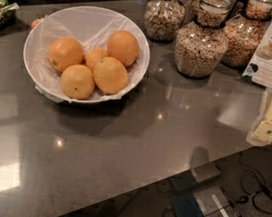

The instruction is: Pick orange from white bowl

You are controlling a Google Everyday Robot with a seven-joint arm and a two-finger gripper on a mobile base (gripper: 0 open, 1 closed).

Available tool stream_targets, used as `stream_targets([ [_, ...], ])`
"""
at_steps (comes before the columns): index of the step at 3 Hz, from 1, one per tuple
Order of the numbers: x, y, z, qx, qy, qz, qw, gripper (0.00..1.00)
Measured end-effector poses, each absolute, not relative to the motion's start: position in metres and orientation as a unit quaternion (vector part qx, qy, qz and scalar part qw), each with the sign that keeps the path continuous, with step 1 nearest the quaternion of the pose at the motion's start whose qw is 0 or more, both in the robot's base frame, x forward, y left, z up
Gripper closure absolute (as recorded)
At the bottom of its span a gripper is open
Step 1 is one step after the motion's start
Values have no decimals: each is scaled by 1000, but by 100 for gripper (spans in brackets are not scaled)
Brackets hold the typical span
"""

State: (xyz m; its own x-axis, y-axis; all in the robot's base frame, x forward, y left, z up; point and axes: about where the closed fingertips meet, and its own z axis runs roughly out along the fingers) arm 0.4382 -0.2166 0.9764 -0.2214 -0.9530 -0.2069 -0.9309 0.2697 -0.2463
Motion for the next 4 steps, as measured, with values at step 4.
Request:
stream_targets([
  [4,493,-94,977,-682,699,-8,215,0],
])
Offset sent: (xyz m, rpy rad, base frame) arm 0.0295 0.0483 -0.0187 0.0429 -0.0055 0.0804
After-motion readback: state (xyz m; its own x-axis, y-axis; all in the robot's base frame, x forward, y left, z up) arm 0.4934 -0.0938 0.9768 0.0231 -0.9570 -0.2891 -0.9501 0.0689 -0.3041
